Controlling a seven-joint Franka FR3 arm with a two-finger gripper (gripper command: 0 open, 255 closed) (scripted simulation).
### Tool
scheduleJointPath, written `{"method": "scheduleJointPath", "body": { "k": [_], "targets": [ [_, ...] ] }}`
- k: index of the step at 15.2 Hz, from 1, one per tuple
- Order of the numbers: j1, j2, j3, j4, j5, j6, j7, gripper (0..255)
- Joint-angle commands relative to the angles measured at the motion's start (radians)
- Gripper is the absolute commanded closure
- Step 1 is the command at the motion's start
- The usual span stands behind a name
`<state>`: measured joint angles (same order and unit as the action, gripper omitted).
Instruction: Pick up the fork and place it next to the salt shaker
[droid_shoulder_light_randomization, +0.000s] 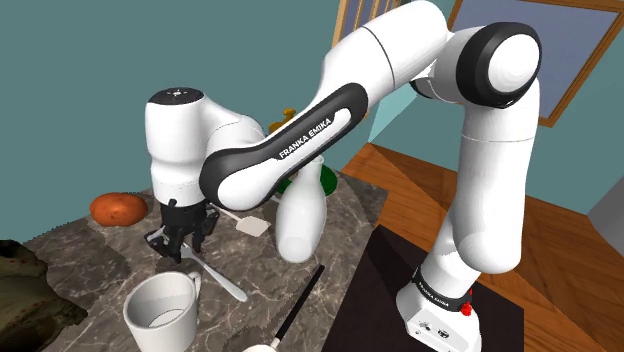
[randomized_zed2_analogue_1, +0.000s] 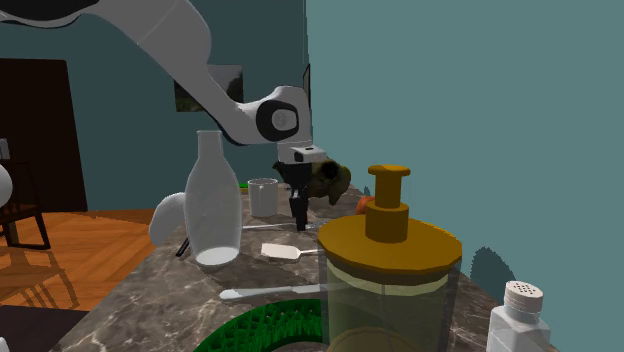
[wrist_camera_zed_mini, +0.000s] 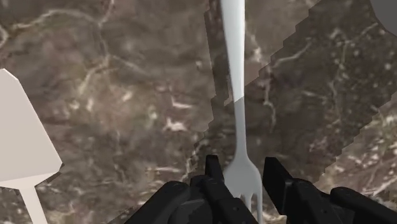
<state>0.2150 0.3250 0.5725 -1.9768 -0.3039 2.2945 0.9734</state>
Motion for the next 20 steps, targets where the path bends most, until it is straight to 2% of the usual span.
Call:
{"method": "scheduleJointPath", "body": {
  "k": [1,3,20],
  "targets": [
    [0.006,0.007,0.005,-0.002,0.002,0.003,0.002,255],
    [0.003,0.012,0.002,0.003,0.000,0.003,-0.003,255],
    [-0.028,-0.105,0.041,0.098,0.103,-0.185,-0.077,255]
  ]
}}
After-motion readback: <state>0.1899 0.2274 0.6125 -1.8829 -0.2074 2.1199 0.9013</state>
